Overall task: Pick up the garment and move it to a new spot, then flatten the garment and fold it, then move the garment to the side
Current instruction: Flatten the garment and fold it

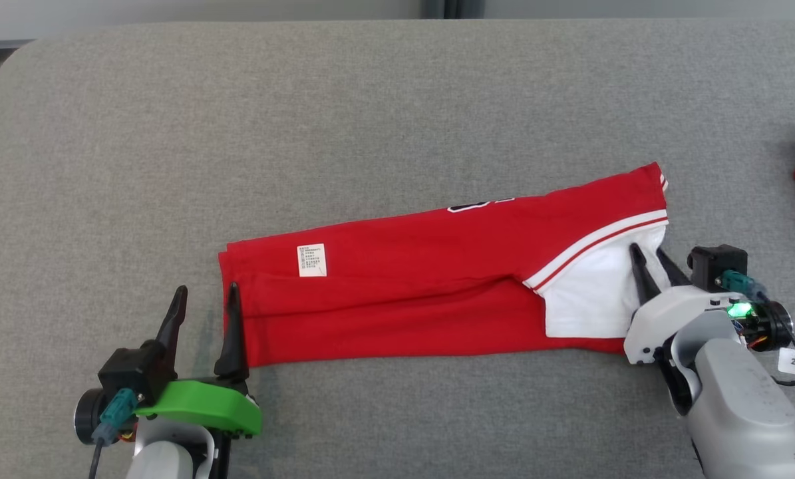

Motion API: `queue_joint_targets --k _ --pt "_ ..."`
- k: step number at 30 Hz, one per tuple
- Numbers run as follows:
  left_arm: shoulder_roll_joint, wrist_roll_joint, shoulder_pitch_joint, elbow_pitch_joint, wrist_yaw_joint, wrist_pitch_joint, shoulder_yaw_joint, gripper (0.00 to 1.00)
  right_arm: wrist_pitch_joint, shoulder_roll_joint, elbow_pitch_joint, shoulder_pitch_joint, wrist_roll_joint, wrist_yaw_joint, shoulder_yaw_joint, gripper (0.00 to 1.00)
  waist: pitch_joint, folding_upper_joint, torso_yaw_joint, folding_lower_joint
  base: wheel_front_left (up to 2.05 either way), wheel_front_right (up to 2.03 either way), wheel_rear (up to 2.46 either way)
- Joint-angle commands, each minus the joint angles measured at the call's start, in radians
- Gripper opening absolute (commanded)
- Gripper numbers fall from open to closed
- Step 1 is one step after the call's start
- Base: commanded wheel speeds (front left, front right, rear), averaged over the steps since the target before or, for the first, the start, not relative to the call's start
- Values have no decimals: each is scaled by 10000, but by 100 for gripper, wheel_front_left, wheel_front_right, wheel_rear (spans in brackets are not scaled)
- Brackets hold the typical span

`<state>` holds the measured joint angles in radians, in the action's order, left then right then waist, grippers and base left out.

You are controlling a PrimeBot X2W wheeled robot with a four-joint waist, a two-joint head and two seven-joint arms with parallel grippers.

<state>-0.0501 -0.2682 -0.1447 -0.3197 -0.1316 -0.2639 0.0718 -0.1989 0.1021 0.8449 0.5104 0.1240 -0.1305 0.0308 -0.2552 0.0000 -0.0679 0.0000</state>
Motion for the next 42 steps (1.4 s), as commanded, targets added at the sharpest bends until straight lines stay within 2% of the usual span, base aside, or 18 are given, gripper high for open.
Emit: queue_joint_targets --k 1,6,11,13,18,21,33,34,35,36,38,42 --pt "-24 -56 -53 47 22 2 15 100 -9 123 405 -321 33 0 101 0 78 0 115 0 0 0 0" --pt "-21 -81 96 120 22 2 218 100 -592 991 160 -51 -335 19 1467 0 204 0 368 0 0 0 0" --pt "-29 -119 129 148 22 2 435 100 -665 808 -1120 65 -776 8 2208 0 313 0 562 0 0 0 0" --pt "-27 -115 180 124 22 2 499 100 -663 244 -2207 -216 -615 8 1506 0 413 0 662 0 0 0 0" --pt "-28 -57 201 38 22 2 606 100 -666 -269 -3253 -460 261 8 -526 0 546 0 694 0 0 0 0" --pt "-29 13 168 -13 22 2 792 100 -585 -407 -3430 -485 881 8 -1988 0 633 0 556 0 0 0 0" --pt "-28 -211 363 -227 22 2 1081 100 -233 -490 -3115 293 3303 6 -6368 2 888 0 -512 0 0 0 0" --pt "-28 -239 353 -238 22 2 1095 100 -271 -494 -3128 387 3532 6 -6720 43 891 0 -600 0 0 0 0" --pt "-26 -250 339 -248 22 2 1084 100 -310 -496 -3174 443 3763 6 -7015 96 892 0 -646 0 0 0 0" --pt "-26 -249 339 -247 22 2 1054 100 -353 -494 -3219 518 3952 6 -7308 100 895 0 -679 0 0 0 0" --pt "-24 -263 372 -249 22 2 1010 100 -450 -477 -3209 660 4204 6 -7604 100 913 0 -698 0 0 0 0" --pt "-24 -265 449 -196 78 2 817 100 -617 -467 -2902 804 4036 10 -7290 100 967 0 -508 0 0 0 0"
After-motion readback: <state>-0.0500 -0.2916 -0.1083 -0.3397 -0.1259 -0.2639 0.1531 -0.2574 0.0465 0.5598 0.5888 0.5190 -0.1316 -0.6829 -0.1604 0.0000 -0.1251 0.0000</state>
